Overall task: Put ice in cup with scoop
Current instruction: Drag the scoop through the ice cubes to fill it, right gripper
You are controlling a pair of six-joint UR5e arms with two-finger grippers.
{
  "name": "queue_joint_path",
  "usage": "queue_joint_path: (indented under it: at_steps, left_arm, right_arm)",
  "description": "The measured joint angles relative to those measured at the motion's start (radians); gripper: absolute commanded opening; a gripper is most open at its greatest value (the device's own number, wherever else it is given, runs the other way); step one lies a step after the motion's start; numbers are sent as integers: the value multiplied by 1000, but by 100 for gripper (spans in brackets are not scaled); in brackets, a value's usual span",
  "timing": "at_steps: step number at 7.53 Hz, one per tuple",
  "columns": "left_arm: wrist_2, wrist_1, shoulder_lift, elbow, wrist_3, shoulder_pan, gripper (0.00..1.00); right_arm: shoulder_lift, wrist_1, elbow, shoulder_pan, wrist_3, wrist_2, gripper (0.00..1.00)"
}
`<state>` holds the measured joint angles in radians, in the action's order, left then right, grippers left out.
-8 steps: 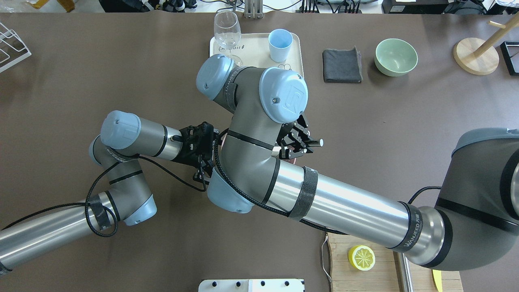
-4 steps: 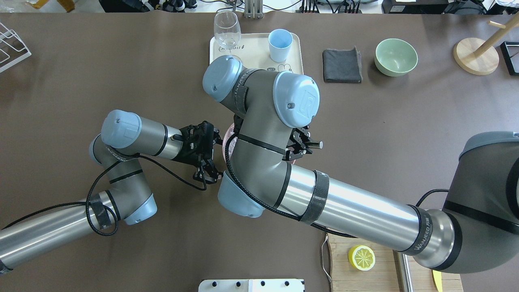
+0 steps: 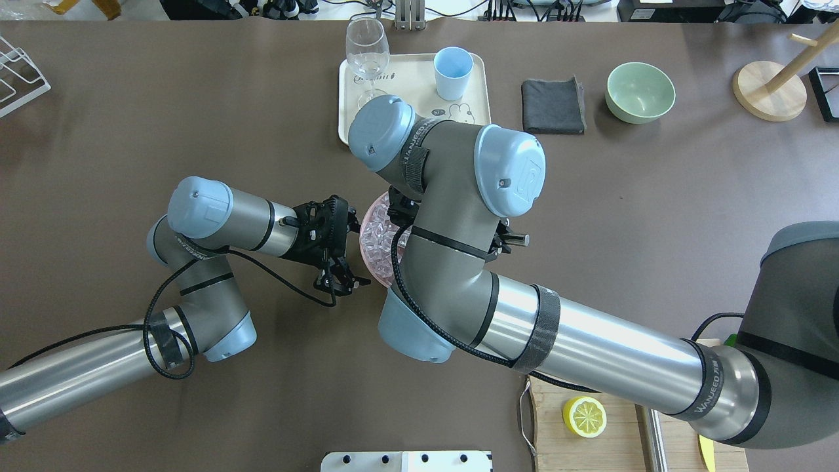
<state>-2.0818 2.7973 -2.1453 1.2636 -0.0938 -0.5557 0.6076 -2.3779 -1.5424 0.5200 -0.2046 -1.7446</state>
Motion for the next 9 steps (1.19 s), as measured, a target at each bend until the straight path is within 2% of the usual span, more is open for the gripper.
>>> queue_joint_path:
  at_steps: [9]
  left_arm:
    - [-22,-60,-51,-44,-4,-35,98]
  right_arm:
    - [140,198,-156,2,143,-14,0]
